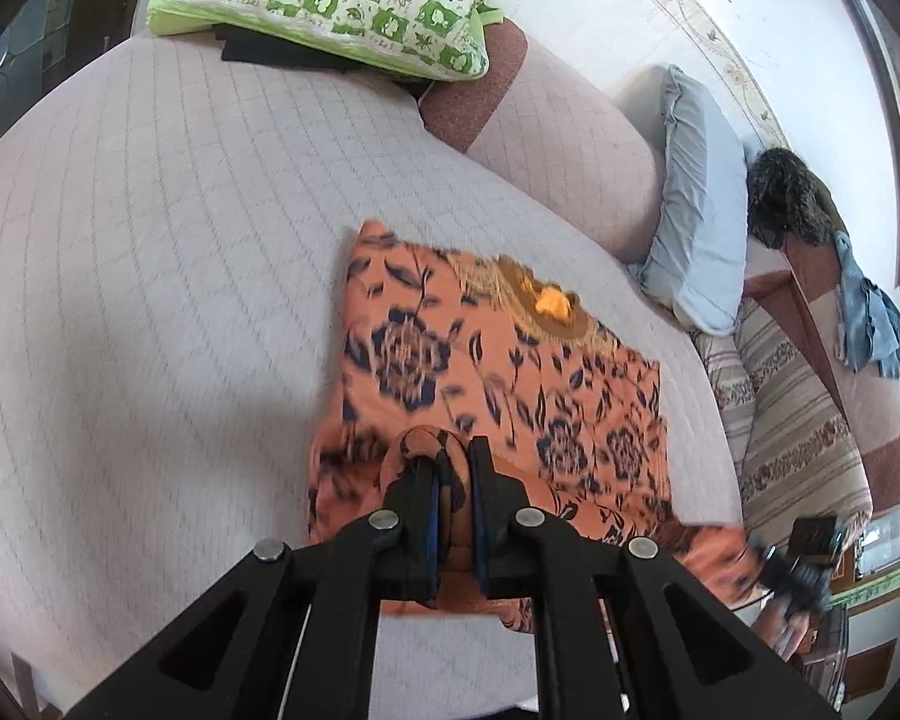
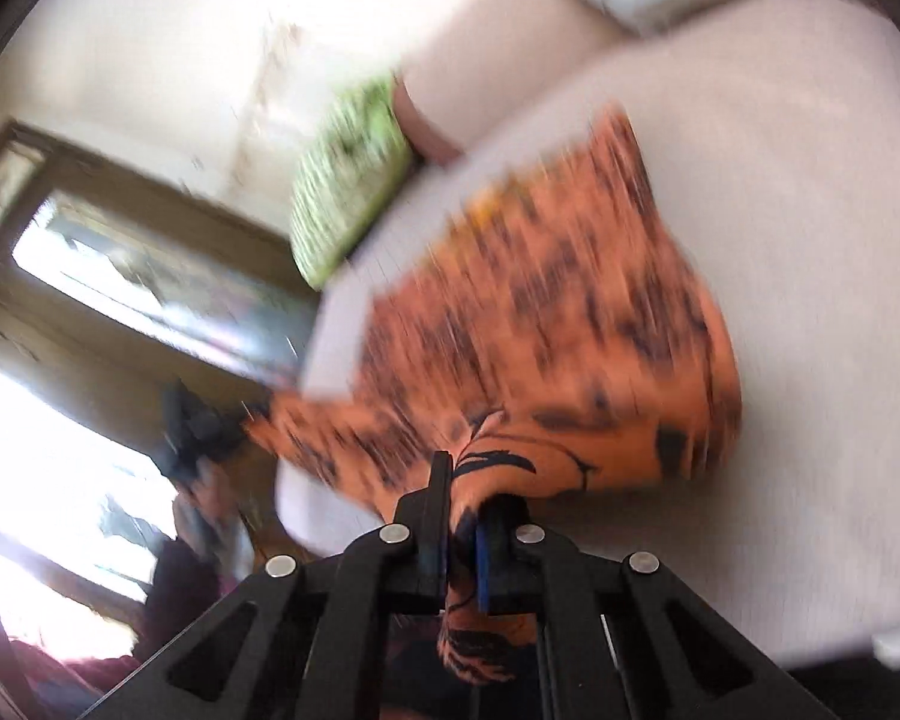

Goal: Fold small clothes

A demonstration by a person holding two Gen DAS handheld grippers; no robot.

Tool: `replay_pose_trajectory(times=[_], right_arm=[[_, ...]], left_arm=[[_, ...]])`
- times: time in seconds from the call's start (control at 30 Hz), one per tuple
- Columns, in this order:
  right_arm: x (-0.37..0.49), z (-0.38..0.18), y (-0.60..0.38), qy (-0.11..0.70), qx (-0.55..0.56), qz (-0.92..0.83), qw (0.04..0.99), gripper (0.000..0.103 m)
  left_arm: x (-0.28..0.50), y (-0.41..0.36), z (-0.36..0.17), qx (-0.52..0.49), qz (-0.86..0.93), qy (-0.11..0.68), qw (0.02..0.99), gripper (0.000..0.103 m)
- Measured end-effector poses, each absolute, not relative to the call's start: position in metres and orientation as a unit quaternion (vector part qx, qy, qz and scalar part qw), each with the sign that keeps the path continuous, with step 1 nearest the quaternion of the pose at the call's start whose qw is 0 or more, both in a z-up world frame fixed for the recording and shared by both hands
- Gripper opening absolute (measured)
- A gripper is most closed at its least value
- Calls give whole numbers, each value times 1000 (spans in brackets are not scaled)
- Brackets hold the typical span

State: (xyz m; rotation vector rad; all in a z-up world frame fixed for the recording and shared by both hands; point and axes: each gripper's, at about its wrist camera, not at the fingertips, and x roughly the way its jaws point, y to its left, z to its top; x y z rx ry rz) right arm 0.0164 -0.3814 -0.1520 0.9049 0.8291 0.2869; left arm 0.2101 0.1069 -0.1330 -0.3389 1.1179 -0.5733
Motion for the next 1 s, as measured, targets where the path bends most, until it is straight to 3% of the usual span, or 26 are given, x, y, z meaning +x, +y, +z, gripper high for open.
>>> replay_pose_trajectory(times=[0.2,0.37,0.43,0.47,0.5,0.67,0.77,0.87,0.93,1.0], right_arm=[[137,-136,-441,315,458,95,826,5],[232,-185,-488,333,519,29,787,10],[246,-213,-500,347,554,10,757,30],[246,-226,-503,348,558,2,753,62],[240,-232,-507,341,560,-5,755,78],[212,-248,-542,268,624,-19,734,78],[225,-204,-512,296,511,5,807,76],[248,-170,-445,339,398,90,848,63],[262,-163,-390,389,321,140,852,54],[271,-168,-349,426,281,178,841,37]], left_arm=[[287,86,-131,-161,-228,519,808,9],[352,71,-168,-180,-166,557,793,9],[362,65,-178,-174,-156,563,792,9],[364,63,-181,-173,-155,561,795,9],[365,63,-183,-175,-156,554,799,9],[367,75,-187,-247,-153,514,807,10],[360,73,-182,-268,-154,490,815,14],[343,66,-171,-222,-145,484,834,35],[329,68,-160,-181,-120,462,860,67],[311,78,-144,-144,-83,424,890,76]])
